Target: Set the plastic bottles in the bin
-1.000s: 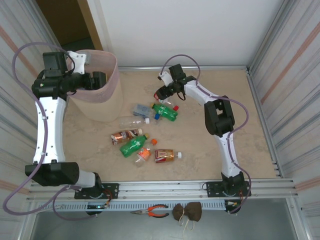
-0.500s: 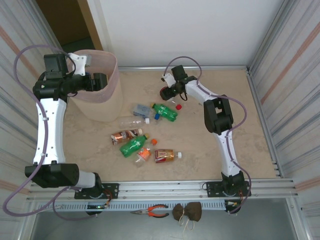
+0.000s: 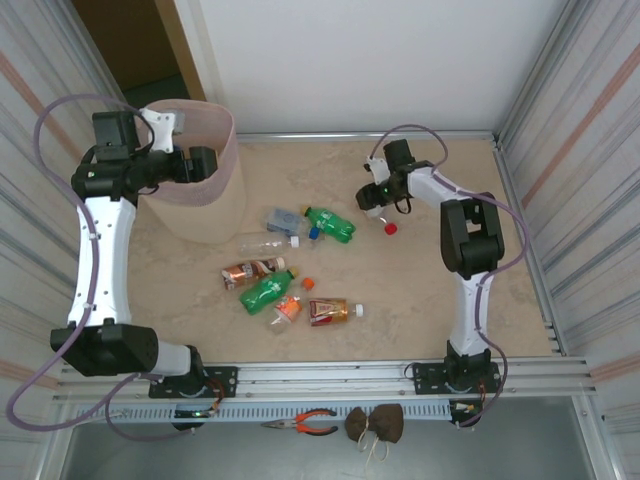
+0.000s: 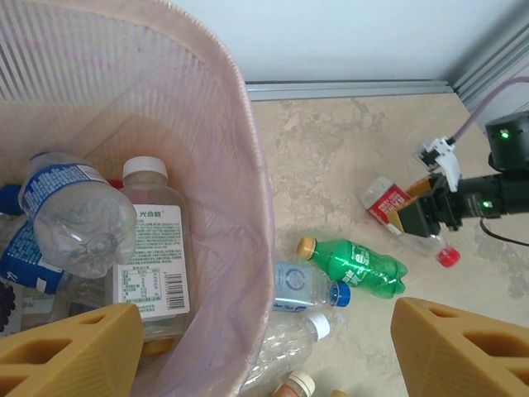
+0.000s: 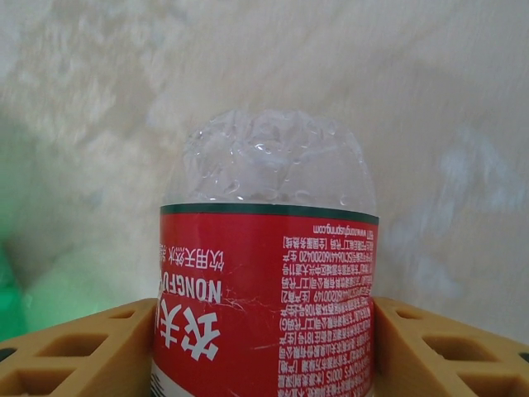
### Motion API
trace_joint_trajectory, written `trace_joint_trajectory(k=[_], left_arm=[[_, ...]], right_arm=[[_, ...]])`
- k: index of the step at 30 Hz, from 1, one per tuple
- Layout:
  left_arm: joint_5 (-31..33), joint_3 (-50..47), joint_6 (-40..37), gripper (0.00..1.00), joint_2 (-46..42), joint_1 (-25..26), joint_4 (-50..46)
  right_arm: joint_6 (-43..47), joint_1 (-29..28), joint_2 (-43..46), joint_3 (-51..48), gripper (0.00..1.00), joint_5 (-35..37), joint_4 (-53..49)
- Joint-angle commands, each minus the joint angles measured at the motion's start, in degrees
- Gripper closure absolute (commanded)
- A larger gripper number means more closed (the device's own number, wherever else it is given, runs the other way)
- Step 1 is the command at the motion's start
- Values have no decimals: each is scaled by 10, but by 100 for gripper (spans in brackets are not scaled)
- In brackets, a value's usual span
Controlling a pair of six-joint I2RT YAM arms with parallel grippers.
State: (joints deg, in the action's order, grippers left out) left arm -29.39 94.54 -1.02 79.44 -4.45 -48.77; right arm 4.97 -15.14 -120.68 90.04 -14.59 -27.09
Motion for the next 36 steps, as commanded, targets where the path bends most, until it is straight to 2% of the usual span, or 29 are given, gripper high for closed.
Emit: trace_joint_trajectory(k=[1,7,19,28,36], left_arm=[[-25,-14,15,21,-11,-2,28],[-48,-19,27,21,6,-3,49],[-113,-11,65,21,22,0,83],[-121,-6,71,21,27,12,85],[-124,-5,72,21,34,20,85]], right_arm=[[-42,-11,52,-64,38,14,-38],[-91,-30,117,-164,37,45,-40],[-124,-63,196,-229,25,84,-95],[-152,-89,262,-297,26,103,-92],[-183,-119,277,-336,31,109,-73]])
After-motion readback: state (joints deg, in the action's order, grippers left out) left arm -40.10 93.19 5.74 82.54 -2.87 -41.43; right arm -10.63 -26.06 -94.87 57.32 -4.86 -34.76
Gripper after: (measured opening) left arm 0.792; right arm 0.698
